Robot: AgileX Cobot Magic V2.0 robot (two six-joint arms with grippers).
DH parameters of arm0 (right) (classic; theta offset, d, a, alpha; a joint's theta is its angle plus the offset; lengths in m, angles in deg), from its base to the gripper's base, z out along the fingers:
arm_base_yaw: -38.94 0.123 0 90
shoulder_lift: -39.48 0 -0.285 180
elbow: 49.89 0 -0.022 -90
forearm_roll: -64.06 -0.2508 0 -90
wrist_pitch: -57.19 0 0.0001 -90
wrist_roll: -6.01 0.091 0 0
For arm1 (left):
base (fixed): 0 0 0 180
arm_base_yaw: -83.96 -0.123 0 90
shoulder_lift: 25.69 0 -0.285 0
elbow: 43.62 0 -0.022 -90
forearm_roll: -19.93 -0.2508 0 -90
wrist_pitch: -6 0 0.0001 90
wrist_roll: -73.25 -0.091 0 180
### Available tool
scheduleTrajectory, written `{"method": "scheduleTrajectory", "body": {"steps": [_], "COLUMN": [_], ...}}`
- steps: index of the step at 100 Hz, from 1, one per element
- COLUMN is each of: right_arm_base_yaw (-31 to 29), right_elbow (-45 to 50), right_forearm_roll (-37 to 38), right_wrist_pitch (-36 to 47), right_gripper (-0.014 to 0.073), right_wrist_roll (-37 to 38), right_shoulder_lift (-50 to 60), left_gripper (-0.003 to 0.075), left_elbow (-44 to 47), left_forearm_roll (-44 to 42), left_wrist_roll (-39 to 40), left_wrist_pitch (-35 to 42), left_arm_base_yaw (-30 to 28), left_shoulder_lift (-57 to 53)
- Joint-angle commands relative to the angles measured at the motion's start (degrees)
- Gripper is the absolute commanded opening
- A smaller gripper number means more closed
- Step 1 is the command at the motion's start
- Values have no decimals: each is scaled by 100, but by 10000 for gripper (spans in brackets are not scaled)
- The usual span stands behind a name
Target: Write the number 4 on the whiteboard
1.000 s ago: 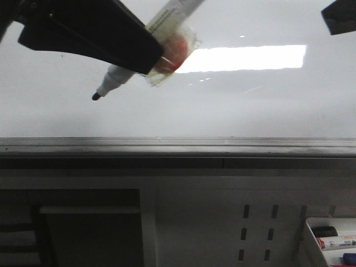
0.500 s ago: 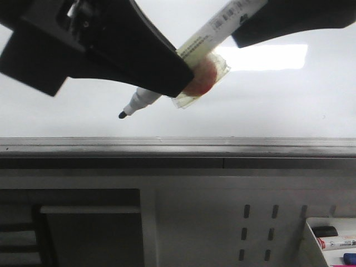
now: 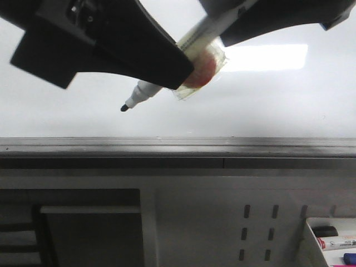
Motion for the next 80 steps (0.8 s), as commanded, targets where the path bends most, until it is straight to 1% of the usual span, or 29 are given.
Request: {"method": "scheduleTrajectory", "body": {"steps": [1,7,17,29,33,38,43,47,50,52,55,57,58,62,66,69,80], "right_arm_base_yaw": [-5,-5,-5,-5,-5,-5,-5,-5,-5,-5,-5,-5,-5,-5,-5,-5,-5], "right_elbow": [-182,-182,-182,-182,-182,-182,-172,-172,-172,-164,-150,-139,-126,-95,-15,44,383], "right_forearm_roll": [-309,-309,-309,-309,-309,-309,-309,-309,-309,-309,-309,-309,-309,-309,-309,-309,-345], "right_wrist_pitch": [-30,-44,-56,-100,-100,-100,-100,-75,-58,-48,-14,8,7,107,216,354,998], "right_gripper": [163,86,-71,-64,-64,-64,-64,-61,-53,-47,-43,-43,-43,-43,-43,-43,-43], "right_wrist_roll": [-188,-263,-276,-305,-318,-318,-318,-318,-318,-318,-318,-318,-318,-318,-358,-386,-522], "right_shoulder_lift": [90,90,90,90,90,90,90,90,90,103,103,113,124,169,257,332,801], "left_gripper": [-20,-20,-20,-18,-6,33,98,176,253,286,368,400,431,510,556,568,564], "left_elbow": [-201,-201,-201,-201,-201,-201,-201,-201,-201,-201,-201,-201,-201,-201,-201,-201,-201], "left_forearm_roll": [141,141,141,141,141,141,141,141,141,141,141,176,189,243,351,440,818], "left_wrist_roll": [36,22,22,22,22,22,22,22,22,22,22,22,22,22,46,60,60], "left_wrist_pitch": [264,264,264,264,264,243,243,243,243,243,243,243,243,255,255,255,159], "left_arm_base_yaw": [39,39,39,39,39,39,39,39,39,39,26,3,-10,-65,-181,-249,-785], "left_shoulder_lift": [-129,-129,-129,-129,-142,-155,-166,-174,-189,-201,-202,-214,-231,-280,-340,-388,-634]}}
